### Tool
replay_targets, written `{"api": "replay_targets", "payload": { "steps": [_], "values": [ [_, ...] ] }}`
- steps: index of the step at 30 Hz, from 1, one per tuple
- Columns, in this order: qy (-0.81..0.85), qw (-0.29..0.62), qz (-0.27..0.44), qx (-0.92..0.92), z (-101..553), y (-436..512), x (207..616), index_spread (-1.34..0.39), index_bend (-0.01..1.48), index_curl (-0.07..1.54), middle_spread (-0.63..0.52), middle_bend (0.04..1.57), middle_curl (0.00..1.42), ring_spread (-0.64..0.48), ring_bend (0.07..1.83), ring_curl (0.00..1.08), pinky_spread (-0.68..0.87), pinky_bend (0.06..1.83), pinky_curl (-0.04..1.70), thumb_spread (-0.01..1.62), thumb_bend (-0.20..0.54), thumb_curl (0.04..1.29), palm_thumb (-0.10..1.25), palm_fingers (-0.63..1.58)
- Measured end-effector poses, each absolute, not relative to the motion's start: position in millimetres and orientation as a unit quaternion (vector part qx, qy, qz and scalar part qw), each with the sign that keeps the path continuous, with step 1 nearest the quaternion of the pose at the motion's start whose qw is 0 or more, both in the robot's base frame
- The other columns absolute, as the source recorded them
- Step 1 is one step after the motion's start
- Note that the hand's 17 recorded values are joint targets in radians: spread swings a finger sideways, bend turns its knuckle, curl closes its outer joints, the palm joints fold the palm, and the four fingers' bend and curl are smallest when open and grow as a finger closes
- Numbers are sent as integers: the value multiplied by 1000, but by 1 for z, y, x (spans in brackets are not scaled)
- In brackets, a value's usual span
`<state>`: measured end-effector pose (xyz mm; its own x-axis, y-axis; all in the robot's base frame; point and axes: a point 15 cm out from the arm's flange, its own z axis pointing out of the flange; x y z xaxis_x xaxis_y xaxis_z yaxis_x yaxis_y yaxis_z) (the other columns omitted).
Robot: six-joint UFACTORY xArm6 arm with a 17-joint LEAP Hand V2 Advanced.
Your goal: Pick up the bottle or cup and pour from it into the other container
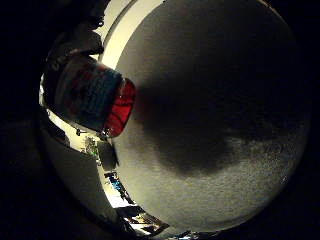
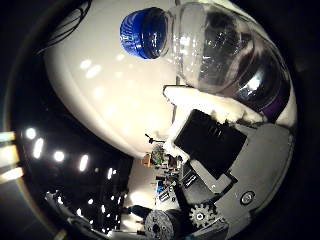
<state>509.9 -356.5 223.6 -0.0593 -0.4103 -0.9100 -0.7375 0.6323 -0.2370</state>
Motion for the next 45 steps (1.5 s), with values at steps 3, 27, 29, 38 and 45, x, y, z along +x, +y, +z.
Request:
{"api": "replay_targets", "payload": {
  "steps": [3,27,29,38,45],
  "values": [
    [708,557,145,-410,234,-353,511,-210,1134,836,-120,1359,752,-213,1406,635,-188,1576,497,770,-16,659,1003,1104],
    [653,327,87,-677,372,-193,510,-193,1188,838,-111,1410,744,-239,1325,806,-183,1463,797,632,-20,833,1002,1089],
    [654,287,76,-696,377,-187,502,-193,1187,838,-111,1413,744,-241,1322,814,-185,1446,827,626,-21,845,1001,1091],
    [635,124,24,-762,399,-144,484,-195,1195,843,-112,1412,747,-246,1312,843,-197,1382,918,591,-21,880,1005,1090],
    [625,11,-15,-780,406,-112,479,-196,1190,843,-113,1405,751,-248,1300,856,-204,1351,964,565,-21,902,1001,1096]
  ]
}}
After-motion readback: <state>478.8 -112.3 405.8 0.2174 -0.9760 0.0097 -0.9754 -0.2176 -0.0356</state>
